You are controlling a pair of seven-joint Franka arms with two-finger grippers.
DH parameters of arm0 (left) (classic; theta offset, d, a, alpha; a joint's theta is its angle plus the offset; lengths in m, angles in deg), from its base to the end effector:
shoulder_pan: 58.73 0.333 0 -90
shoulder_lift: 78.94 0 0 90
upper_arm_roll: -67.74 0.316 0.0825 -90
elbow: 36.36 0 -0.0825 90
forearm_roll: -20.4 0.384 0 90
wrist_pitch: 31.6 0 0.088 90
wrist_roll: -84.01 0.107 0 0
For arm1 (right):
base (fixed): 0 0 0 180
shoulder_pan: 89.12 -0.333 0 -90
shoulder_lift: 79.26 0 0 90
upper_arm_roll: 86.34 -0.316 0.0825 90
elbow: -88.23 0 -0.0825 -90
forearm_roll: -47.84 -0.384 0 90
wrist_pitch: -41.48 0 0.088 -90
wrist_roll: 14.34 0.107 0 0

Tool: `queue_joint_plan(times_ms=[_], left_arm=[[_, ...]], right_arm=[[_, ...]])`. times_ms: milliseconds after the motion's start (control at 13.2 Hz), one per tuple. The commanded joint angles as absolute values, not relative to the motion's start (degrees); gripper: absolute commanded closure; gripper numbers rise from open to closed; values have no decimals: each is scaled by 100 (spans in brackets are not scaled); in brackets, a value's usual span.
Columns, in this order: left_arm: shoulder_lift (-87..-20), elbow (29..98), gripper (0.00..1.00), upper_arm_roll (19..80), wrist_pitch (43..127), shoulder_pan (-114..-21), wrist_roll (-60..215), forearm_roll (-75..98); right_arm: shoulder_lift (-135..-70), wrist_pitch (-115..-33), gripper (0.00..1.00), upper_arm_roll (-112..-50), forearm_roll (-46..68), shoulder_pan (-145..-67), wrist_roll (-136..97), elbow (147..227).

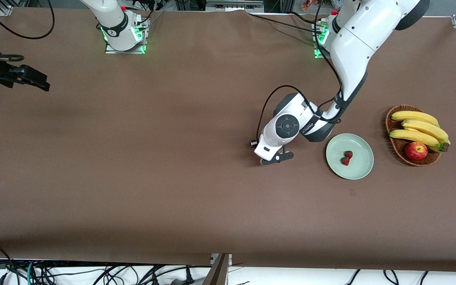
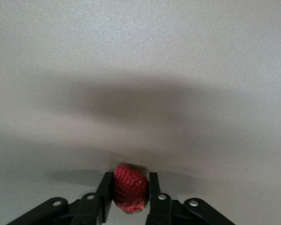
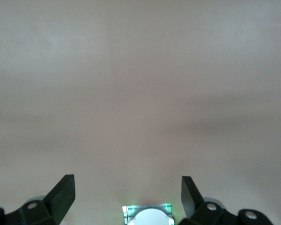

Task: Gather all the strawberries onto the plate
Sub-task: 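Carry the strawberry over the plate with the left gripper and release it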

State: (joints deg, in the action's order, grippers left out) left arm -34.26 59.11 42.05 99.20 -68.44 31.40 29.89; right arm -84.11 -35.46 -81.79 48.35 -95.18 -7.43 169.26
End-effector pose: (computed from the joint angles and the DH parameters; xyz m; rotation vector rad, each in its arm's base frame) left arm 0.5659 -0.3600 0.1790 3.0118 0.4363 -0.2952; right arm 0.5560 0.0157 0.6315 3.1019 -0.1487 -0.2399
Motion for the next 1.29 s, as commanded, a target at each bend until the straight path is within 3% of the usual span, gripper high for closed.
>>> queue_joint_plan(times_ms=[0, 304, 607, 1215], left_arm=[[-3570, 6041, 95, 4243, 9918, -6805, 3110, 3147], [-3903, 5594, 94, 4260, 8394, -6401, 4442, 3165], [-3957, 4646, 91, 4278, 7003, -5874, 6305, 3182], [-3939, 4678, 91, 4322, 6894, -4362, 9594, 3726]], right_arm=[[-8340, -3314, 0, -8106, 4871, -9510, -845, 16989], [-8392, -3287, 0, -8098, 4880, -9545, -1029, 16988], [-8392, -3296, 0, -8089, 4880, -9536, -1047, 16988], [-8392, -3305, 0, -8089, 4872, -9545, -1047, 16988]])
